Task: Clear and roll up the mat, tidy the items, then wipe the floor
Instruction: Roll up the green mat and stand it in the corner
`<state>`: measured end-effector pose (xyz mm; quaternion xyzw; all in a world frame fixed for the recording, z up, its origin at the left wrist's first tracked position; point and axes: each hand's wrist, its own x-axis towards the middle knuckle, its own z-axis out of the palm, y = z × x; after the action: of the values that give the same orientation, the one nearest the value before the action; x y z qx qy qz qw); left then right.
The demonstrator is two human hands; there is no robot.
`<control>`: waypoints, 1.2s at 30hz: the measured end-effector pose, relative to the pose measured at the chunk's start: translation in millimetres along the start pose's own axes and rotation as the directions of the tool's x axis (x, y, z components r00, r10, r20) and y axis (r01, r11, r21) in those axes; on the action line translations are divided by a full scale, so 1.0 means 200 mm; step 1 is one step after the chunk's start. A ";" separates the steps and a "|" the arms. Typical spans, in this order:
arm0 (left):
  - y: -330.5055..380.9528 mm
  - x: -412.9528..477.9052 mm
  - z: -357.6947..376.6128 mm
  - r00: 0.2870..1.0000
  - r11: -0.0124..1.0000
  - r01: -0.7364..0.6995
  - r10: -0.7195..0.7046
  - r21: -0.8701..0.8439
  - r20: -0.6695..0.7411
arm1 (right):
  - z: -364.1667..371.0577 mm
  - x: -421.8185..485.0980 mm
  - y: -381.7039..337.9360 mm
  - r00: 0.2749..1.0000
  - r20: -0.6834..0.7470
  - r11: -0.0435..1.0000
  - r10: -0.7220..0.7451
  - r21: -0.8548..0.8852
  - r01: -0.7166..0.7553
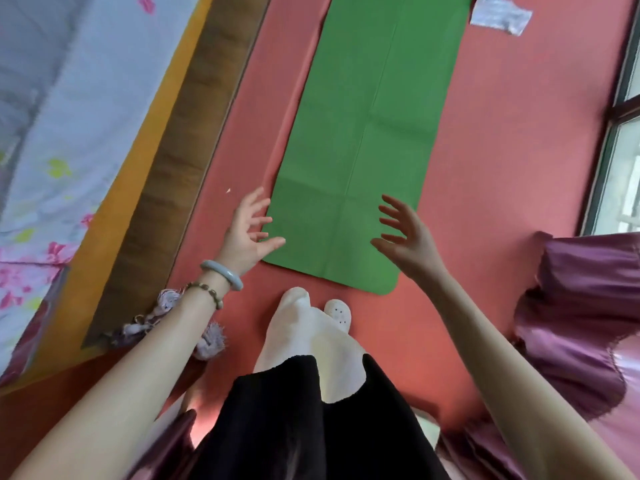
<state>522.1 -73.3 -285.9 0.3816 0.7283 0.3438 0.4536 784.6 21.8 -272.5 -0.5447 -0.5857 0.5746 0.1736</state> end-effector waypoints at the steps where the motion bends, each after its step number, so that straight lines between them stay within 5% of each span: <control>1: -0.09 0.05 0.05 1.000 1.000 0.024 -0.024 0.012 0.016 | 0.01 0.03 0.11 1.000 -0.015 1.000 0.024 -0.008 -0.024; 7: -0.70 0.39 0.32 0.988 0.981 0.095 -0.114 0.169 0.104 | 0.21 0.28 0.82 0.993 -0.064 0.986 0.101 -0.126 -0.109; 15: -1.76 0.80 0.67 0.922 0.868 0.051 -0.232 0.494 0.311 | 0.66 0.68 1.79 0.990 0.072 0.923 0.125 -0.375 -0.089; 22: -2.48 1.06 0.92 0.875 0.654 -0.255 -0.158 0.712 0.458 | 0.96 0.93 2.51 0.983 0.140 0.813 0.118 -0.582 -0.014; 29: -2.83 1.13 1.01 0.801 0.375 -0.539 -0.051 0.755 0.597 | 1.10 1.01 2.88 0.959 0.264 0.632 0.102 -0.762 0.143; 36: -2.80 1.17 0.99 0.743 0.413 -0.644 0.136 0.644 0.656 | 1.12 1.00 2.93 0.950 0.294 0.551 0.107 -0.812 0.190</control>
<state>498.5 -104.3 -923.8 0.7922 0.5354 -0.0673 0.2851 786.0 -67.1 -924.3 -0.4501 -0.8196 0.3021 -0.1852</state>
